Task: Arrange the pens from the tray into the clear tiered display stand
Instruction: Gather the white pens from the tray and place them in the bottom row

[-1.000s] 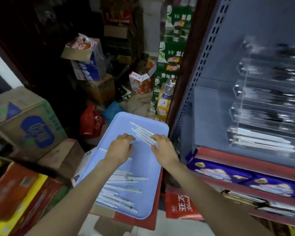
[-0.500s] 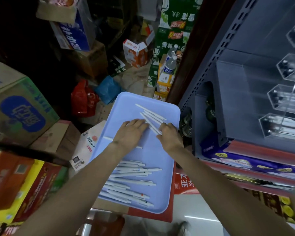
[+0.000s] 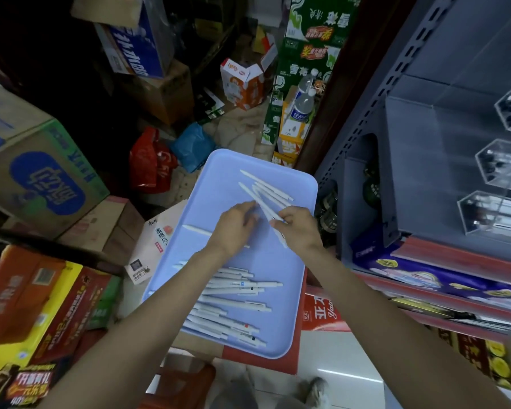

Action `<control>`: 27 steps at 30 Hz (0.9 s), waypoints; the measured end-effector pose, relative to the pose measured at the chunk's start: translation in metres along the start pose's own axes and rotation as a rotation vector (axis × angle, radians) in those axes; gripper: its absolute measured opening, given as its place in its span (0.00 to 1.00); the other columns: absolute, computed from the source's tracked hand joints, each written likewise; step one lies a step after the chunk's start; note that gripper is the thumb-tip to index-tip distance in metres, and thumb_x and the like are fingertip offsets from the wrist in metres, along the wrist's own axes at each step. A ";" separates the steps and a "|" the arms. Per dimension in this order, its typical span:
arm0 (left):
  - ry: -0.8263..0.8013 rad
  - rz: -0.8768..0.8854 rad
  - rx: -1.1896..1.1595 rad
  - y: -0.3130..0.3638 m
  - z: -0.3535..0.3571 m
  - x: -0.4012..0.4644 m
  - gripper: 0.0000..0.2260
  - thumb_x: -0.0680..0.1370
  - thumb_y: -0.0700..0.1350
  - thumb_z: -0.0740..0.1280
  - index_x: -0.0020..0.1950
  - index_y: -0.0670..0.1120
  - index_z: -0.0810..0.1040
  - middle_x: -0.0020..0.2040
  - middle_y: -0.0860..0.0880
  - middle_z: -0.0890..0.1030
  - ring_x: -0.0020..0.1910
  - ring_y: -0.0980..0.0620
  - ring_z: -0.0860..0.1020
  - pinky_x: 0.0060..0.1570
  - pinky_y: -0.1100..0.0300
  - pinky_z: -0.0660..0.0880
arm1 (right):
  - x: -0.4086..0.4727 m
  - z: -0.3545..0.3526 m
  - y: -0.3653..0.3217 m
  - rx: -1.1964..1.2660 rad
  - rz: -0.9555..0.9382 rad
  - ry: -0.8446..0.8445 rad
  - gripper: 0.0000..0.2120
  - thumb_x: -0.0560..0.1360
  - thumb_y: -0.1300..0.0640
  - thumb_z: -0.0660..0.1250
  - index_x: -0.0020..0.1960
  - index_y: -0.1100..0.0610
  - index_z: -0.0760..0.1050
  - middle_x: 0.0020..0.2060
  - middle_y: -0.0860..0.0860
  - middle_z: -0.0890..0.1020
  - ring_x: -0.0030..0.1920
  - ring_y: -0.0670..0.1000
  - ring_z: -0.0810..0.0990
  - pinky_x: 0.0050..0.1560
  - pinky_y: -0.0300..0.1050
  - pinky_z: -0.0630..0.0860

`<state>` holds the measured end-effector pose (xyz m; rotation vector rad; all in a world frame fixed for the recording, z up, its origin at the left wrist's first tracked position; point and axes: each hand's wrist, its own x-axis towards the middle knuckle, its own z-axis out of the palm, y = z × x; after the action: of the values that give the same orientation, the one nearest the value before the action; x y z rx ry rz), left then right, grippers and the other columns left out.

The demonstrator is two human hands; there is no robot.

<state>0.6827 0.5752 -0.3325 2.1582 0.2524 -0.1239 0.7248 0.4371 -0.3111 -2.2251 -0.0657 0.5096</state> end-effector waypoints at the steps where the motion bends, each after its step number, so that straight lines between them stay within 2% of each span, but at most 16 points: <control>1: 0.038 -0.063 -0.186 0.010 -0.002 -0.003 0.12 0.80 0.41 0.60 0.62 0.40 0.75 0.58 0.43 0.79 0.55 0.50 0.78 0.56 0.59 0.73 | -0.003 -0.003 -0.004 0.084 0.001 -0.002 0.10 0.73 0.63 0.68 0.34 0.60 0.76 0.34 0.62 0.78 0.35 0.55 0.74 0.40 0.46 0.68; 2: 0.061 -0.104 -0.360 0.020 -0.004 -0.006 0.09 0.80 0.41 0.61 0.55 0.40 0.78 0.51 0.43 0.81 0.48 0.55 0.80 0.51 0.62 0.75 | -0.007 -0.006 -0.008 0.153 -0.005 -0.005 0.12 0.73 0.64 0.69 0.32 0.57 0.75 0.32 0.59 0.77 0.34 0.54 0.74 0.40 0.46 0.69; 4: 0.095 -0.121 -0.556 0.043 -0.009 -0.011 0.07 0.79 0.42 0.63 0.44 0.41 0.79 0.41 0.45 0.81 0.37 0.61 0.80 0.41 0.68 0.76 | -0.016 -0.014 -0.017 0.251 -0.028 -0.008 0.09 0.72 0.64 0.70 0.34 0.61 0.76 0.34 0.64 0.79 0.35 0.56 0.76 0.41 0.51 0.73; 6: 0.122 -0.119 -0.639 0.064 -0.015 -0.017 0.05 0.77 0.41 0.66 0.45 0.41 0.80 0.39 0.48 0.81 0.38 0.59 0.79 0.40 0.71 0.75 | -0.027 -0.027 -0.026 0.292 -0.067 0.003 0.08 0.72 0.63 0.71 0.35 0.62 0.78 0.39 0.68 0.81 0.38 0.61 0.80 0.46 0.58 0.78; 8: 0.148 -0.105 -0.695 0.087 -0.018 -0.023 0.06 0.76 0.40 0.67 0.48 0.39 0.81 0.40 0.47 0.82 0.40 0.56 0.80 0.44 0.67 0.77 | -0.040 -0.046 -0.037 0.267 -0.115 0.020 0.07 0.71 0.60 0.72 0.35 0.59 0.79 0.38 0.63 0.83 0.41 0.62 0.82 0.49 0.61 0.79; 10: 0.168 -0.051 -0.725 0.113 -0.018 -0.030 0.05 0.76 0.39 0.67 0.47 0.38 0.81 0.39 0.45 0.83 0.39 0.54 0.81 0.47 0.63 0.79 | -0.056 -0.072 -0.044 0.209 -0.185 0.007 0.05 0.72 0.58 0.72 0.39 0.58 0.80 0.36 0.58 0.83 0.40 0.58 0.82 0.49 0.57 0.79; 13: 0.206 0.059 -0.646 0.159 -0.008 -0.042 0.03 0.76 0.39 0.67 0.43 0.41 0.80 0.39 0.41 0.81 0.39 0.50 0.80 0.46 0.56 0.80 | -0.082 -0.124 -0.039 0.105 -0.296 0.076 0.08 0.74 0.53 0.69 0.47 0.58 0.80 0.39 0.51 0.82 0.40 0.48 0.80 0.46 0.43 0.77; 15: 0.202 0.160 -0.487 0.190 0.007 -0.045 0.07 0.76 0.41 0.68 0.44 0.37 0.78 0.39 0.35 0.78 0.39 0.46 0.77 0.46 0.51 0.79 | -0.097 -0.166 -0.027 0.166 -0.374 0.225 0.09 0.76 0.52 0.67 0.52 0.56 0.78 0.39 0.45 0.80 0.40 0.41 0.77 0.41 0.30 0.72; 16: 0.174 0.221 -0.377 0.207 0.018 -0.046 0.09 0.76 0.43 0.67 0.44 0.36 0.77 0.39 0.34 0.76 0.38 0.47 0.76 0.43 0.51 0.78 | -0.104 -0.188 -0.019 0.227 -0.398 0.283 0.09 0.76 0.52 0.66 0.55 0.55 0.76 0.39 0.43 0.79 0.40 0.39 0.77 0.40 0.28 0.72; 18: 0.082 0.350 -0.159 0.243 0.045 -0.049 0.07 0.77 0.43 0.66 0.41 0.44 0.77 0.34 0.44 0.77 0.33 0.55 0.74 0.38 0.60 0.72 | -0.114 -0.232 0.000 0.369 -0.423 0.308 0.11 0.77 0.53 0.65 0.59 0.51 0.72 0.41 0.42 0.78 0.41 0.43 0.79 0.41 0.34 0.75; 19: 0.036 0.404 -0.090 0.262 0.062 -0.051 0.08 0.78 0.43 0.65 0.39 0.49 0.76 0.32 0.50 0.76 0.30 0.60 0.72 0.34 0.64 0.69 | -0.117 -0.253 0.012 0.455 -0.430 0.305 0.10 0.77 0.55 0.65 0.58 0.49 0.72 0.40 0.43 0.80 0.41 0.45 0.80 0.41 0.37 0.76; 21: -0.029 0.475 -0.032 0.298 0.096 -0.054 0.10 0.79 0.43 0.64 0.39 0.55 0.74 0.30 0.57 0.72 0.28 0.61 0.70 0.31 0.67 0.64 | -0.123 -0.292 0.040 0.597 -0.437 0.351 0.08 0.77 0.61 0.65 0.52 0.49 0.72 0.35 0.43 0.83 0.37 0.43 0.81 0.37 0.36 0.76; 24: -0.072 0.534 0.010 0.335 0.146 -0.053 0.13 0.79 0.45 0.63 0.36 0.59 0.71 0.29 0.55 0.70 0.29 0.60 0.68 0.31 0.63 0.63 | -0.135 -0.341 0.087 0.689 -0.414 0.404 0.05 0.76 0.66 0.65 0.48 0.57 0.73 0.29 0.45 0.82 0.32 0.40 0.80 0.31 0.34 0.74; 27: -0.071 0.549 0.007 0.356 0.187 -0.053 0.08 0.77 0.47 0.66 0.37 0.54 0.75 0.32 0.51 0.74 0.33 0.51 0.72 0.35 0.56 0.67 | -0.145 -0.380 0.129 0.741 -0.366 0.430 0.05 0.75 0.66 0.66 0.44 0.59 0.72 0.27 0.45 0.81 0.30 0.40 0.80 0.30 0.33 0.74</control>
<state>0.7135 0.2183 -0.1414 2.1475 -0.3828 0.1130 0.7211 0.0455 -0.1415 -1.4988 -0.0463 -0.1459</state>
